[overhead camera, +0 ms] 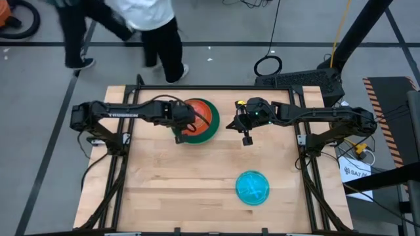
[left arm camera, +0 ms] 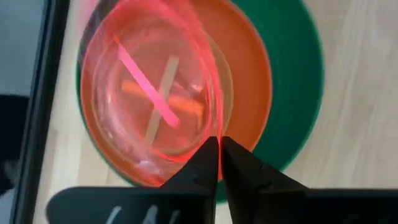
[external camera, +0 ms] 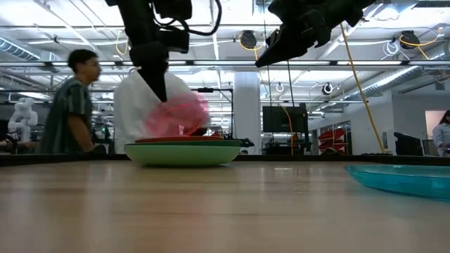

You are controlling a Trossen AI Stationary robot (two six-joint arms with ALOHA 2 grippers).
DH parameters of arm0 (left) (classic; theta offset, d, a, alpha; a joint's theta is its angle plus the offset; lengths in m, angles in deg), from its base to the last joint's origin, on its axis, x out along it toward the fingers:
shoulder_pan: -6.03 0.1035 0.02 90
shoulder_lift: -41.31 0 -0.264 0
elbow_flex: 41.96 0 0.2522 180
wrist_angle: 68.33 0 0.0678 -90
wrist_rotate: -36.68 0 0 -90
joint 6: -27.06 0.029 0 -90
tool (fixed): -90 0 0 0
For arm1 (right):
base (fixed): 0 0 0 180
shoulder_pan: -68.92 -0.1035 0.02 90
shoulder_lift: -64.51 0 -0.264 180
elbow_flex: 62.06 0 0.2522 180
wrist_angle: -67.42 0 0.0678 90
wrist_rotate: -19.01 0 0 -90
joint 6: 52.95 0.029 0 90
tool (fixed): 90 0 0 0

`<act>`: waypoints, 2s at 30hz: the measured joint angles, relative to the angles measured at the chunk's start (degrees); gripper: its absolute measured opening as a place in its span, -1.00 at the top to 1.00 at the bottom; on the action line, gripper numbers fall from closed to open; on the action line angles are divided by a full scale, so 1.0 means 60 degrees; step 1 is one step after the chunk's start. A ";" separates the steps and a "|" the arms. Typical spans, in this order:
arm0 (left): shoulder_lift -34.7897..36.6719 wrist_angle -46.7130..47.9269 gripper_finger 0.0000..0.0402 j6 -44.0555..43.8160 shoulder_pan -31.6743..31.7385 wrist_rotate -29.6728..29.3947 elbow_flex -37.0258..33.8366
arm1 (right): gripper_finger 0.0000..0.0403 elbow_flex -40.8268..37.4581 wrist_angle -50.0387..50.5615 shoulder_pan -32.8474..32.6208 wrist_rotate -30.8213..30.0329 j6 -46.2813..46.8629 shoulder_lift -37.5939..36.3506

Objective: Stack plastic plates
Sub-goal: Stack the pink plate on top of the light green plate, then stack the blue plate on top of the pink plate

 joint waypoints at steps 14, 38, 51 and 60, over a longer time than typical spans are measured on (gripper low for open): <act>-0.0142 -0.0146 0.74 0.0231 0.0080 -0.0033 0.0011 | 0.97 -0.0004 0.0079 0.0000 0.0000 0.0218 0.0000; 0.2179 -0.4893 0.74 0.0402 -0.2019 0.0268 -0.3776 | 0.97 -0.0011 0.3599 -0.2537 -0.0465 0.7529 0.0047; 0.4725 -0.5136 0.74 0.0930 -0.2276 -0.2246 -0.4025 | 0.97 -0.0007 0.7261 -0.4533 -0.0350 1.5053 0.0044; 0.4972 -0.4084 0.74 0.0064 -0.2368 -0.2277 -0.4027 | 0.65 -0.0007 0.7713 -0.5326 -0.0481 1.7234 0.0084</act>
